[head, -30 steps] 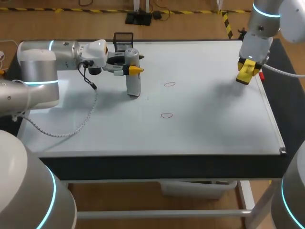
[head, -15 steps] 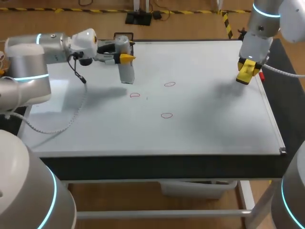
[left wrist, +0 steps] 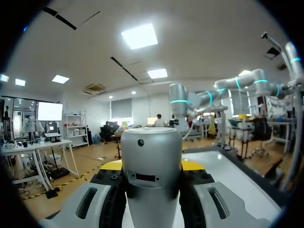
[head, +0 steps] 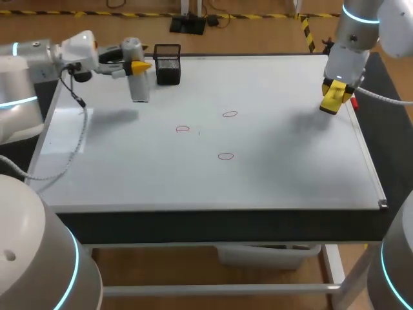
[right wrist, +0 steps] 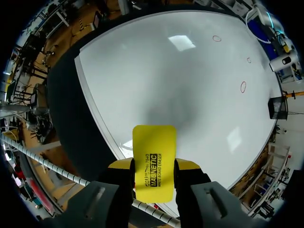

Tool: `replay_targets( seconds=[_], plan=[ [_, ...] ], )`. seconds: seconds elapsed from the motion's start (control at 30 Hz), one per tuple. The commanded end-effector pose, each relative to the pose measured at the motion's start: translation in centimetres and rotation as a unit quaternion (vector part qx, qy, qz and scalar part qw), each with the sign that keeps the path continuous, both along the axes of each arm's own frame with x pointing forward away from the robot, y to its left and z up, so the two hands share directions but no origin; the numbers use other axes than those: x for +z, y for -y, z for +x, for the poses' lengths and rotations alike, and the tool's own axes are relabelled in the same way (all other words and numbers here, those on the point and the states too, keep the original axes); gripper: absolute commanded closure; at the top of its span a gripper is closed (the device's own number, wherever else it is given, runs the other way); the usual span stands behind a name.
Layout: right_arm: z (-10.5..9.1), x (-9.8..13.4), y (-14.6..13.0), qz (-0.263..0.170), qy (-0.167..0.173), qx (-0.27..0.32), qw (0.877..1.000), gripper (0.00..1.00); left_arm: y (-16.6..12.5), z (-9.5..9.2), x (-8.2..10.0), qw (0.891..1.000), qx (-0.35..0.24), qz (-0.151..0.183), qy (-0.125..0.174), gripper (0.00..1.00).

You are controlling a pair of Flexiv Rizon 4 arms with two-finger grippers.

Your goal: Pick up the inspection probe, press it on each red-marked spot on the whiteboard one by one, put down the probe, pick up the eraser, and wipe off all the red marks.

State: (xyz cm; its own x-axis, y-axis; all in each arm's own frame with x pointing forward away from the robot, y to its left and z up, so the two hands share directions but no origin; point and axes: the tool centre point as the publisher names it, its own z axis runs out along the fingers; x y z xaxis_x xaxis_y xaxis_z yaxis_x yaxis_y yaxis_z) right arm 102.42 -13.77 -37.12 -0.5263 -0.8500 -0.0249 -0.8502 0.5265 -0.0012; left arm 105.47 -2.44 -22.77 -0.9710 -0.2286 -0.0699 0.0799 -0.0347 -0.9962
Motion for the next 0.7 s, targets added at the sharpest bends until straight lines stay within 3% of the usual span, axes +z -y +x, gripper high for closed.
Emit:
replay_targets(
  seconds=[0.03,0.7],
  plan=[
    [0.0,0.1,0.1,-0.001,0.0,0.001,1.0,1.0,-2.5,-0.5,0.7,1.0,0.024,0.004,0.001,1.0],
    [0.0,0.1,0.1,-0.001,0.0,0.001,1.0,1.0,-11.9,1.6,-0.1,0.995,0.096,0.003,-0.012,1.0]
  ],
)
